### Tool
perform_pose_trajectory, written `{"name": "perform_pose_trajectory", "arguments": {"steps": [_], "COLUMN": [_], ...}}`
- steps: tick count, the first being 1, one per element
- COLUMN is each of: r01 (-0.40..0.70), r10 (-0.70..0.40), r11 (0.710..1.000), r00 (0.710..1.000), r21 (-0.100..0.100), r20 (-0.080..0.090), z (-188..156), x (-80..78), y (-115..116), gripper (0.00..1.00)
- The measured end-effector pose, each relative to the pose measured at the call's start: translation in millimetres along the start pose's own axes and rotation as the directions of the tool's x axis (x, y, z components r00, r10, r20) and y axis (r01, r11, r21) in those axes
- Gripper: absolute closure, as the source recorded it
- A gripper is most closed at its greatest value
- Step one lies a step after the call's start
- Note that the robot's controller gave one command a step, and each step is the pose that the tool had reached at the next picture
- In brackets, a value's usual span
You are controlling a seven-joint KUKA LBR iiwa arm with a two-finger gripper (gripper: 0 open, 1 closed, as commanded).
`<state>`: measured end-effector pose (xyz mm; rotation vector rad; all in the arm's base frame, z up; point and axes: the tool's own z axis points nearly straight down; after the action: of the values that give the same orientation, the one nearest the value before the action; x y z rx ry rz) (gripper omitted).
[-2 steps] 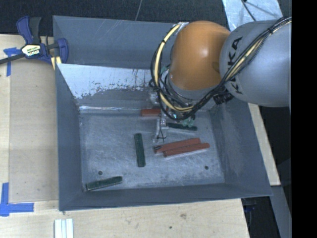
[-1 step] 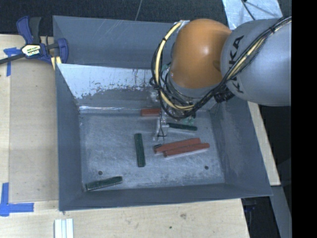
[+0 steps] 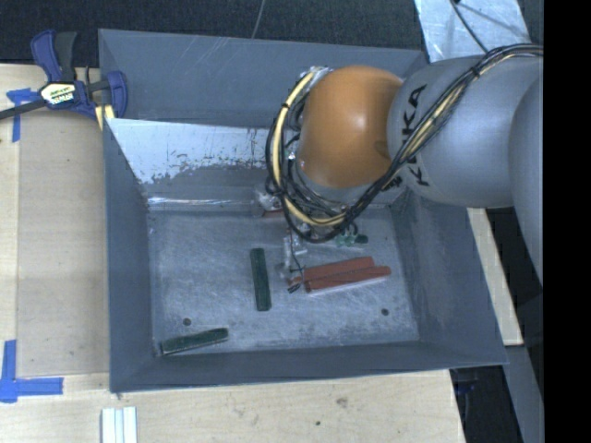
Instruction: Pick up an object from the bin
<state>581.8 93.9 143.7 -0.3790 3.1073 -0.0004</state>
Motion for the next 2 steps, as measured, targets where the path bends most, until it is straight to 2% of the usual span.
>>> {"name": "perform_pose_trajectory", "arguments": {"steps": [1, 2], "r01": [0.140, 0.507], "r10": [-0.140, -0.507], "r11": [0.990, 0.862], "r00": [0.990, 0.862], "r21": [-0.004, -0.005], "r20": [-0.012, -0.005], "z": [61.8, 23.2], "x": [2.0, 1.6], "y": [3.1, 21.2], "gripper": [0.00, 0.00]}}
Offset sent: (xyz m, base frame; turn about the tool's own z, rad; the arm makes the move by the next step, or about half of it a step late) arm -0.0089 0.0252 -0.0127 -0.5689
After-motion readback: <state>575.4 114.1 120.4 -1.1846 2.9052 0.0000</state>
